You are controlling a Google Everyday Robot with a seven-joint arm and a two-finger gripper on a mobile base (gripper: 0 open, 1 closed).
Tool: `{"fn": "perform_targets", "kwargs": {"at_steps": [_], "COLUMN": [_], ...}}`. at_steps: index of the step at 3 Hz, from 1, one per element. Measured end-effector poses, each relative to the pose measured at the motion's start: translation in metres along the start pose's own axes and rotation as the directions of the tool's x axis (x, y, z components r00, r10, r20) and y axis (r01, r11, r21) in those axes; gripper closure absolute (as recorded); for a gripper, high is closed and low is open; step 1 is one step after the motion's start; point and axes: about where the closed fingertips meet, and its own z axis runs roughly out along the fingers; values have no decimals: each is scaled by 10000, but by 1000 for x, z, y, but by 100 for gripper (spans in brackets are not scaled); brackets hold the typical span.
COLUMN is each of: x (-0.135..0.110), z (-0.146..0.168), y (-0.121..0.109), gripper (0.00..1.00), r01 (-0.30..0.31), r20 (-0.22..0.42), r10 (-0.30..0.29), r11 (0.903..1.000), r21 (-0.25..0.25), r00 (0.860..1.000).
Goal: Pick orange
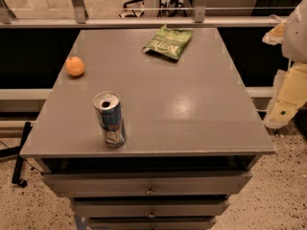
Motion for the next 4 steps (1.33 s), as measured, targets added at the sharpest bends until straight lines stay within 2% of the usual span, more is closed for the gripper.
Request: {"fn": "perform_targets", "kwargs": {"at_steps": [1, 2, 3, 4], "x": [0, -35, -118, -224], "z": [0, 22, 66, 88], "y": [0, 0, -3, -7], "gripper": [0, 0, 0, 0], "r01": [0, 179, 751, 1330], "r20": [1, 972, 2731, 4643], "r10": [0, -163, -589, -927], "r11": [10000, 9997, 9960, 9896], "r21": [2, -159, -492, -547], "r00": [10000, 9951, 9602, 8808]}}
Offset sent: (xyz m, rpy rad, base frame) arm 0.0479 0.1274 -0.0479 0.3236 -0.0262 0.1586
